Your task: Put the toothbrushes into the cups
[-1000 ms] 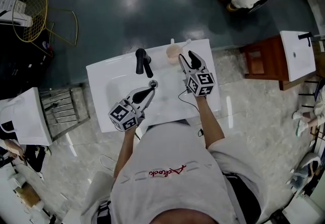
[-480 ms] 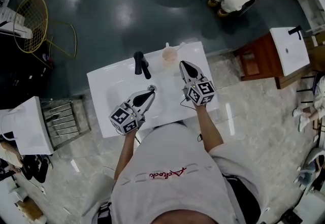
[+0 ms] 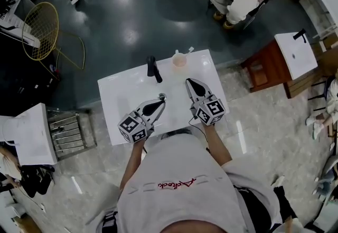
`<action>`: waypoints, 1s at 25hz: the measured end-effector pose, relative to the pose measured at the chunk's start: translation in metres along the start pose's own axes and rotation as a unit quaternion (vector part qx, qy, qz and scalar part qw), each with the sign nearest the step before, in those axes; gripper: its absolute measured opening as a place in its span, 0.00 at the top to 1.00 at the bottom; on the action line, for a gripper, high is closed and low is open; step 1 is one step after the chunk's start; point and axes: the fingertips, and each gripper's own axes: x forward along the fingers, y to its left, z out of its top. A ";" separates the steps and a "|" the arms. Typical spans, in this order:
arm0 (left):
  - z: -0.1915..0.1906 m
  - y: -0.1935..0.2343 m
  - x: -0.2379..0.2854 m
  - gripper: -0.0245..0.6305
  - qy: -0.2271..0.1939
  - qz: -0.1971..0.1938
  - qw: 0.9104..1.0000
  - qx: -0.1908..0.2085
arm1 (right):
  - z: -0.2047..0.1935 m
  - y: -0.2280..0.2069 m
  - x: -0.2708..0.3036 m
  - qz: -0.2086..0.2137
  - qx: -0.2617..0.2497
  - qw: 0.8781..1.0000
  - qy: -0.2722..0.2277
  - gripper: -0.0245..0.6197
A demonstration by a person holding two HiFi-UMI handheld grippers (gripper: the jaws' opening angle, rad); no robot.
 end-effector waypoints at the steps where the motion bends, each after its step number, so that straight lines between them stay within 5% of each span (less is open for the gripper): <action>1: 0.000 -0.004 -0.003 0.94 -0.002 -0.003 1.000 0.002 | 0.002 0.009 -0.005 0.002 -0.006 1.000 -0.001 0.96; 9: -0.012 -0.036 -0.032 0.94 -0.015 -0.030 0.999 0.010 | 0.003 0.068 -0.060 -0.022 -0.060 0.998 0.010 0.96; 25: -0.036 -0.106 -0.045 0.94 -0.012 -0.032 0.999 0.028 | -0.011 0.104 -0.160 -0.050 -0.058 0.997 0.025 0.96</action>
